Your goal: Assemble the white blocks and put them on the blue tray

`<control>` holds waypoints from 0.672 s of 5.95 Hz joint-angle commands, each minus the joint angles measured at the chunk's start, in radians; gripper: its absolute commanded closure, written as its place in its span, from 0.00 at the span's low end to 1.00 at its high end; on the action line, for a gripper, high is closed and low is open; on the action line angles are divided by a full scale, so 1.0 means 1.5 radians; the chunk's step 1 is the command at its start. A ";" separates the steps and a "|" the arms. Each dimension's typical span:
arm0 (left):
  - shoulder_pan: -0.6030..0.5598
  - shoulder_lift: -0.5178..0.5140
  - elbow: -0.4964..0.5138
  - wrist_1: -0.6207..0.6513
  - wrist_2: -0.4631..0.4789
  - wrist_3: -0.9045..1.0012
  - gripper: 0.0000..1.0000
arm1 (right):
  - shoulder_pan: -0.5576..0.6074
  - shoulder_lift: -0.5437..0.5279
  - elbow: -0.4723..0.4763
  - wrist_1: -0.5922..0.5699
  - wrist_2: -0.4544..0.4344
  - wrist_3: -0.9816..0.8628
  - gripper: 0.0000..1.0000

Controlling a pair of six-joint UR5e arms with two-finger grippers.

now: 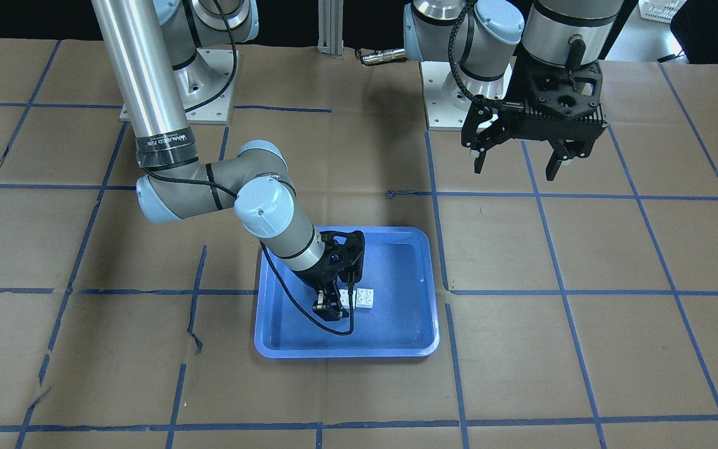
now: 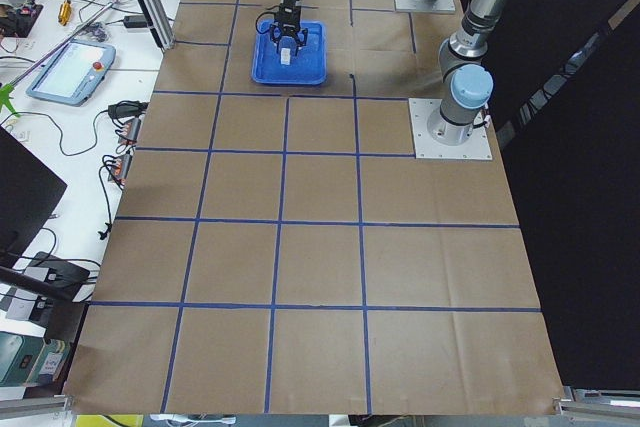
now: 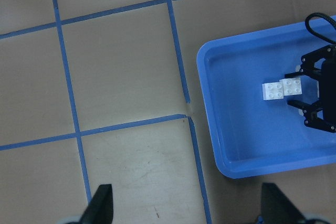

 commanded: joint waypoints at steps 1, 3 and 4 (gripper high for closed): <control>0.001 0.001 -0.001 0.000 0.000 -0.001 0.01 | 0.000 0.000 -0.001 0.000 -0.001 0.006 0.00; 0.001 0.003 -0.001 -0.002 0.000 -0.001 0.01 | -0.001 -0.014 -0.006 0.009 -0.006 0.038 0.00; 0.001 0.002 -0.006 -0.001 0.000 -0.001 0.01 | -0.002 -0.031 -0.008 0.037 -0.024 0.046 0.00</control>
